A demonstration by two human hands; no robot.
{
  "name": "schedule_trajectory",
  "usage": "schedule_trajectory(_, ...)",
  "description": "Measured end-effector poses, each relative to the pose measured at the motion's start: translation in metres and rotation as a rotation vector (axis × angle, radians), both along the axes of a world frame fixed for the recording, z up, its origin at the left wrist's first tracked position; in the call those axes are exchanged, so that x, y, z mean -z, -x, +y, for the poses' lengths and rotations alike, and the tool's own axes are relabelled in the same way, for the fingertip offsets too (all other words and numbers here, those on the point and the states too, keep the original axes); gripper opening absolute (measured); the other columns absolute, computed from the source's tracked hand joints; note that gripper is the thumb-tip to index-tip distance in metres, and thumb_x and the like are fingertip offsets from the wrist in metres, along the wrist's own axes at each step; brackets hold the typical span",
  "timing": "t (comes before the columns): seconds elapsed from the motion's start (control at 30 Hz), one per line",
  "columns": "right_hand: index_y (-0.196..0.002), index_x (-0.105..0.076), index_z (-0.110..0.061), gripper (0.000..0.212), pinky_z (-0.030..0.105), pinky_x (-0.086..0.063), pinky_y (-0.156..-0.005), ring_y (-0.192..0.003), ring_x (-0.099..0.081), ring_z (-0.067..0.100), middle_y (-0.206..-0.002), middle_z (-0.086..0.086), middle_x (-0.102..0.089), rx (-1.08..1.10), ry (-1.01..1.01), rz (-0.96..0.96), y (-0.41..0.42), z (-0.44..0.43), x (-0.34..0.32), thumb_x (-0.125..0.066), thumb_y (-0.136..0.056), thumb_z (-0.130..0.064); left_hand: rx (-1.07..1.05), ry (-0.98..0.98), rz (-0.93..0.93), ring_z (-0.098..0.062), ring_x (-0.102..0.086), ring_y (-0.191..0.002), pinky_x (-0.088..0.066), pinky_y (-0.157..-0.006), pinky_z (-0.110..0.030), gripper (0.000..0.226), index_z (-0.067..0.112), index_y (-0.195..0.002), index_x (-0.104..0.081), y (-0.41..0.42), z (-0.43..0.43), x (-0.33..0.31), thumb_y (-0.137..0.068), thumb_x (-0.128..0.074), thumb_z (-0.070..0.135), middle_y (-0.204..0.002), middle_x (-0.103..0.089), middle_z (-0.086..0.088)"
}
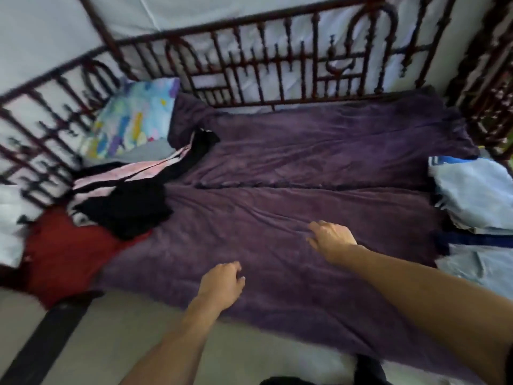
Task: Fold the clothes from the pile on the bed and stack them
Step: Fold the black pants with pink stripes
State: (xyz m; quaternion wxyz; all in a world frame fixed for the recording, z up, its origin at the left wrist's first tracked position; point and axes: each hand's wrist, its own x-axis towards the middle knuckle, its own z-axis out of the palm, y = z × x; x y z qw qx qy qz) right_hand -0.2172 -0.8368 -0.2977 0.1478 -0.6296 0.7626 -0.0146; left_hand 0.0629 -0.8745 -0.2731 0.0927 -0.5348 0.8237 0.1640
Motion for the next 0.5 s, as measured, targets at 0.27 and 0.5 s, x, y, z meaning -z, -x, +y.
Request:
schedule_trajectory(0.27, -0.127, -0.049, -0.02, 0.038, 0.038, -0.047, -0.085, -0.11, -0.059, 0.031, -0.128, 0.004, -0.058, -0.305, 0.125, -0.003, -0.15, -0.126, -0.05, -0.042, -0.098, -0.042, -0.301, 0.086, 0.06, -0.021, -0.06, -0.11, -0.048, -0.088, -0.032, 0.03, 0.026, -0.119, -0.059, -0.146, -0.05, -0.036, -0.091, -0.053, 0.037, -0.112, -0.068, 0.003)
schedule_trajectory(0.5, -0.13, -0.047, -0.022, 0.039, 0.038, -0.046, -0.083, -0.112, -0.058, 0.03, -0.131, 0.003, -0.055, -0.463, 0.148, -0.01, -0.255, -0.24, -0.053, -0.04, -0.098, -0.044, -0.43, 0.124, 0.025, -0.025, -0.058, -0.112, -0.045, -0.088, -0.033, 0.031, 0.02, -0.119, -0.059, -0.244, -0.122, -0.046, -0.093, -0.051, 0.034, -0.117, -0.065, -0.003)
